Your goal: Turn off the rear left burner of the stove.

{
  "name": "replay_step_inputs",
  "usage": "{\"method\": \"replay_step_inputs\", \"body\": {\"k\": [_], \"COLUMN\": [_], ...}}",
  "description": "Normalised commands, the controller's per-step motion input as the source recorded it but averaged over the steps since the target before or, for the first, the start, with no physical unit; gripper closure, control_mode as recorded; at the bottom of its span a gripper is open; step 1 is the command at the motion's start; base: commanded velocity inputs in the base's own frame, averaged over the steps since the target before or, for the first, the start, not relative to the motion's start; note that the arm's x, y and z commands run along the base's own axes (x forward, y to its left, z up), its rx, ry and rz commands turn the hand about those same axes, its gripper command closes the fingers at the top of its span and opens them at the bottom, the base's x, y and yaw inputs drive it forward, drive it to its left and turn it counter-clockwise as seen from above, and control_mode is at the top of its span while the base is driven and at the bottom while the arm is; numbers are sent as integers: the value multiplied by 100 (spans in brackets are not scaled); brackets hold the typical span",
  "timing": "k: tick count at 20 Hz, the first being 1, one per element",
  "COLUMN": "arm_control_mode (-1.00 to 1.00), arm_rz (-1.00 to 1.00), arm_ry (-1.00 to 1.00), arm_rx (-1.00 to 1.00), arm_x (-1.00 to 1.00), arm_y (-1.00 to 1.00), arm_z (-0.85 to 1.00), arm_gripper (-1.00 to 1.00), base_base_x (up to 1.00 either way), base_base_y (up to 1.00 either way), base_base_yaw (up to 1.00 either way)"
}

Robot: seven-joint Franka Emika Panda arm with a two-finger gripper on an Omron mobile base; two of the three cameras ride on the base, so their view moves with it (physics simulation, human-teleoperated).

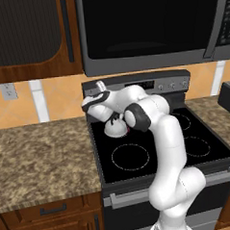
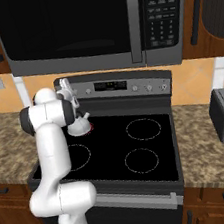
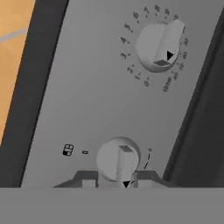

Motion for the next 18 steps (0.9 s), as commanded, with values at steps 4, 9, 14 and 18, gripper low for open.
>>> {"method": "replay_step_inputs", "body": {"k": [4,9,14,18], "arm_control_mode": [-100,-100,-100,-100], "arm_rz": [-16,-20,-24,-27], "arm_ry": [3,3,2,1], "arm_rx": [53,59,59,59], "arm_x": [-2,-9,-12,-7], "arm_y": [-35,-40,-40,-35], "arm_z": [25,23,16,14], "arm_gripper": [100,100,100,100], "base_base_x": [0,0,0,0], "base_base_y": [0,0,0,0], "base_base_yaw": [0,0,0,0]}}
